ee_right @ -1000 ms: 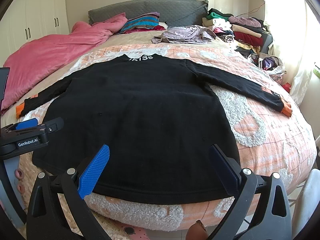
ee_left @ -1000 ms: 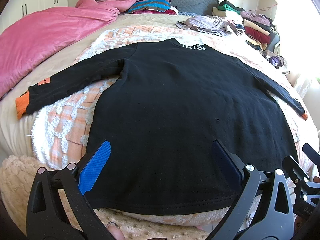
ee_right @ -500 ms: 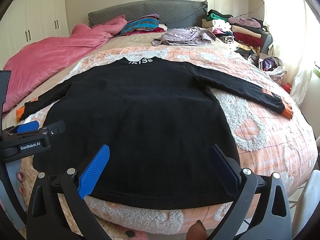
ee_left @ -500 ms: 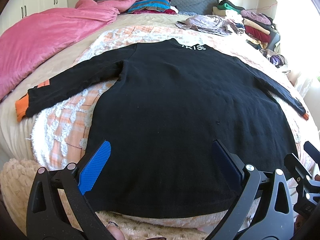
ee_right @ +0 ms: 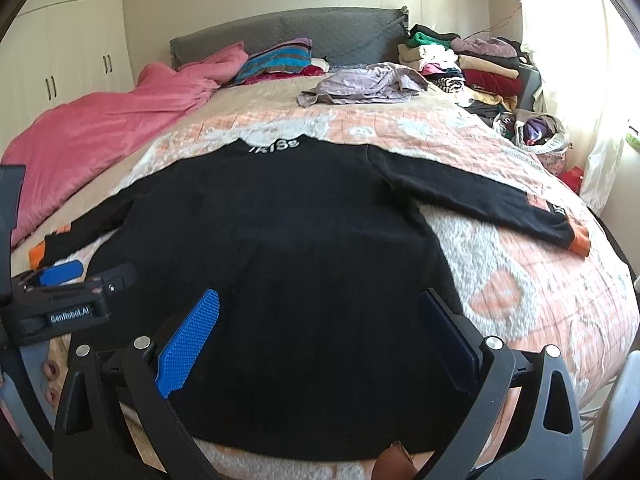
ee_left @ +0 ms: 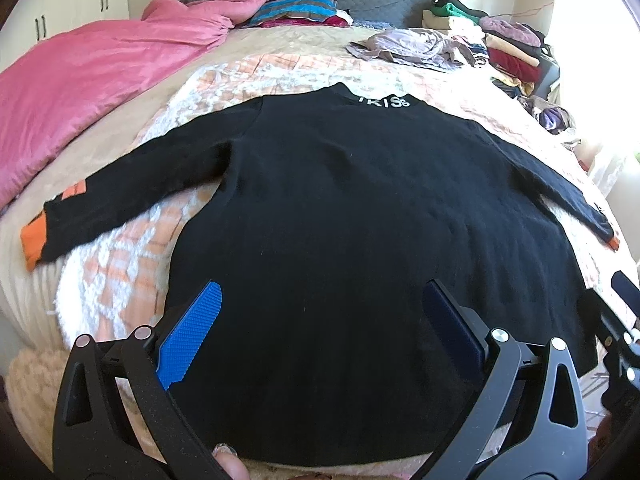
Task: Fold small clothes
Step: 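Move the right gripper to the orange sleeve cuff and grasp it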
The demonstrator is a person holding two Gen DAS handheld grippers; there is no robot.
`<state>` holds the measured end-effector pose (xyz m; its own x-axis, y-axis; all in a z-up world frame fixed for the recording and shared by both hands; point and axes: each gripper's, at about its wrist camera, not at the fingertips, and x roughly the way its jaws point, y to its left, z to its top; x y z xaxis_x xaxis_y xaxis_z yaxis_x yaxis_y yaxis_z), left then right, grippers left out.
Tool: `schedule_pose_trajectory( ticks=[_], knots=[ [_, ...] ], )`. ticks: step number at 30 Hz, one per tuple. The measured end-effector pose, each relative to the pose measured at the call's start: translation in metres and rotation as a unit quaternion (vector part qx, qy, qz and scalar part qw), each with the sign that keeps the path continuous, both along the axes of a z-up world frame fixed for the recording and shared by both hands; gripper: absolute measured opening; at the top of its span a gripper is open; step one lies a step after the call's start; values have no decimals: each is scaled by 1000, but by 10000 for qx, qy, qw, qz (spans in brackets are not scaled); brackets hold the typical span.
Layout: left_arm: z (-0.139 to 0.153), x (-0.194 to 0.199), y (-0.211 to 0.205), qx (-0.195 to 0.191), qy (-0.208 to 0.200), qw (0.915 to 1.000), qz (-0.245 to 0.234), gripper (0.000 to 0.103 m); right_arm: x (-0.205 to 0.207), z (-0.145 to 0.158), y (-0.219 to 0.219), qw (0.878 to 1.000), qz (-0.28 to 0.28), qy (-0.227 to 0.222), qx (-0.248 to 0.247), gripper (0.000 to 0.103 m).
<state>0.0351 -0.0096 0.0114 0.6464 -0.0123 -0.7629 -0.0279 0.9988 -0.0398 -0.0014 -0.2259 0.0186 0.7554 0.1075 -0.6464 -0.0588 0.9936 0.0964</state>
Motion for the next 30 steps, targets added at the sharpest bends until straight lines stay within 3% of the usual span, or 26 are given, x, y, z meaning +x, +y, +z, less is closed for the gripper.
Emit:
schedule_pose_trajectory(
  ticks=[17, 30],
  knots=[
    [16, 69, -11, -190, 130, 9997, -115, 95, 55, 24, -45, 9972, -634, -180, 343, 99],
    [10, 128, -40, -237, 337, 9983, -421, 95, 97, 5, -127, 9814, -1784, 24, 702, 99]
  ],
)
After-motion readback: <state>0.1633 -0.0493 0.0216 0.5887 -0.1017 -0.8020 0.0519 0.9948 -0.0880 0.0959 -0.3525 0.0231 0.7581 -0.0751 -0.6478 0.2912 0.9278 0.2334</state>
